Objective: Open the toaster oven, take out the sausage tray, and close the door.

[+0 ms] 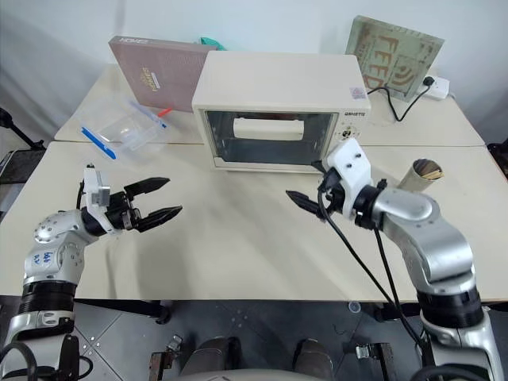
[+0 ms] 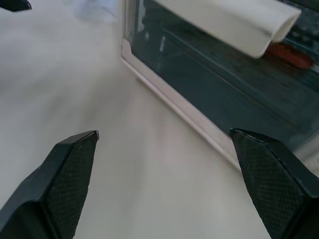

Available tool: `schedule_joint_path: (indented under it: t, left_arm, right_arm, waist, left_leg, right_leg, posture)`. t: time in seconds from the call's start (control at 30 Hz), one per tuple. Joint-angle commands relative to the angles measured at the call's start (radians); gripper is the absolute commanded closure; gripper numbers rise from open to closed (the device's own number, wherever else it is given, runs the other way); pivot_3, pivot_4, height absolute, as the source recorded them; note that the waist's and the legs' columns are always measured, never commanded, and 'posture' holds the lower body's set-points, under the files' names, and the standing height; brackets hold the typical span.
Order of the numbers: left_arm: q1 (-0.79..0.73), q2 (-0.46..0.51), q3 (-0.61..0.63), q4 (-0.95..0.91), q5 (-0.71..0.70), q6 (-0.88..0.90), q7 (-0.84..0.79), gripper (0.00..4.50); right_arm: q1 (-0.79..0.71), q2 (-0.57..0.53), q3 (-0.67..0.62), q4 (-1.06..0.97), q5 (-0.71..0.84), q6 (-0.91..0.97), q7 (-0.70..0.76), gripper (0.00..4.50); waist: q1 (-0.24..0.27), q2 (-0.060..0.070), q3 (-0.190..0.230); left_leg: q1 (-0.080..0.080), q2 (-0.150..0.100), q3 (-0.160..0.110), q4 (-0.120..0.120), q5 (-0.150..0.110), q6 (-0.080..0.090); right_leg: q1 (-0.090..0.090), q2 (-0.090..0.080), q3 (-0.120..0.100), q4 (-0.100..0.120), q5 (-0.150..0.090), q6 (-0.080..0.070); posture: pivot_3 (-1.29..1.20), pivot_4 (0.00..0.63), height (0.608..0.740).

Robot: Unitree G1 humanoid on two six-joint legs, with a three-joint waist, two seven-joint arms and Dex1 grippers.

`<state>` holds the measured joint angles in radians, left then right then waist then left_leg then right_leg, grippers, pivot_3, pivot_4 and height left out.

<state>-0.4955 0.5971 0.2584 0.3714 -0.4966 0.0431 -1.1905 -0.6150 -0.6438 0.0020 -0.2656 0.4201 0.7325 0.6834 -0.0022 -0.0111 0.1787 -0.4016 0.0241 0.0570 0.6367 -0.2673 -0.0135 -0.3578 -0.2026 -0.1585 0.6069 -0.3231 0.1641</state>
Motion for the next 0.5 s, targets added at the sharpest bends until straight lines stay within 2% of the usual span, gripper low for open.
schedule_joint_path:
  t: [0.03,0.17,0.5]
  left_arm:
    - [-0.021,-0.003,0.027,-0.004,-0.031,-0.024,-0.007,0.00]
    - [-0.020,-0.016,0.025,-0.020,-0.036,-0.034,-0.009,0.00]
    - [-0.023,-0.023,0.030,-0.023,-0.036,-0.034,0.005,0.00]
  right_arm:
    - [-0.082,0.004,0.006,0.090,-0.014,-0.064,0.050,0.09]
    - [-0.182,-0.003,0.061,0.250,-0.076,-0.173,0.136,0.09]
    - [-0.316,0.061,0.094,0.418,-0.122,-0.316,0.241,0.09]
  waist:
    - [-0.001,0.000,0.000]
    - [-0.006,0.000,0.000]
    - [-0.023,0.000,0.000]
  left_leg:
    - [-0.001,0.000,0.000,0.000,0.000,0.000]
    - [-0.002,0.000,0.000,0.000,0.000,0.000]
    - [-0.002,0.000,0.000,0.000,0.000,0.000]
  right_leg:
    - [-0.001,0.000,0.000,0.000,0.000,0.000]
    - [-0.002,0.000,0.000,0.000,0.000,0.000]
    - [-0.002,0.000,0.000,0.001,0.000,0.000]
  posture:
    - [0.00,0.150,0.740]
    - [0.00,0.150,0.740]
    - [0.00,0.150,0.740]
